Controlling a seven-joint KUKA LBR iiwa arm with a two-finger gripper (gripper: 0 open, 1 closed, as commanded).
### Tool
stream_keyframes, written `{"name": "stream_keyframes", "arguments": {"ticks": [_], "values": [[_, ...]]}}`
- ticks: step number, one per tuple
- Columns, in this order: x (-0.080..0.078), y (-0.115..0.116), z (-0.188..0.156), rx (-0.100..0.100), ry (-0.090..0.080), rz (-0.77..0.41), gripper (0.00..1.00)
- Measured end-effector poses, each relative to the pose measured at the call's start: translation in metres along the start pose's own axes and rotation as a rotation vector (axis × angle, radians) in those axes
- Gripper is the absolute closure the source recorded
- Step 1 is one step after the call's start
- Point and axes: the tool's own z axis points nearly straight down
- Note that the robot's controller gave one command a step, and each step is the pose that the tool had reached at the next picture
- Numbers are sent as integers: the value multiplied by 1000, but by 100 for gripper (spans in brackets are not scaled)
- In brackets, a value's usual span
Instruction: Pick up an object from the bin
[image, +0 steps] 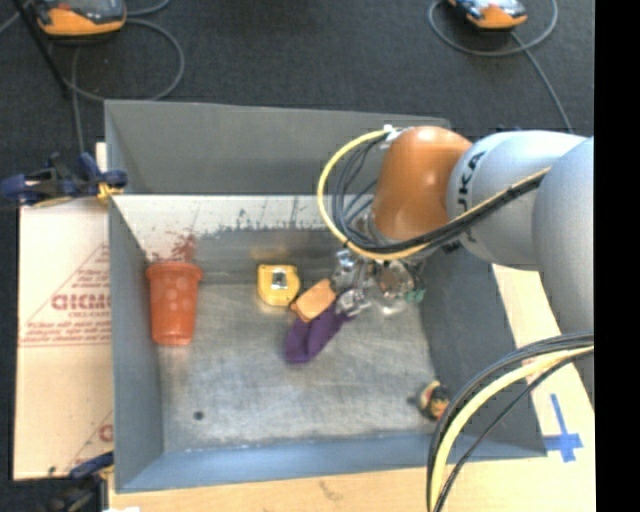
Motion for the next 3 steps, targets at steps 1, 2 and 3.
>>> {"name": "stream_keyframes", "arguments": {"ticks": [1, 2, 3], "values": [[1, 1, -3, -2, 5, 0, 100], [4, 1, -21, -6, 19, 0, 100], [2, 0, -42, -4, 15, 0, 100]]}}
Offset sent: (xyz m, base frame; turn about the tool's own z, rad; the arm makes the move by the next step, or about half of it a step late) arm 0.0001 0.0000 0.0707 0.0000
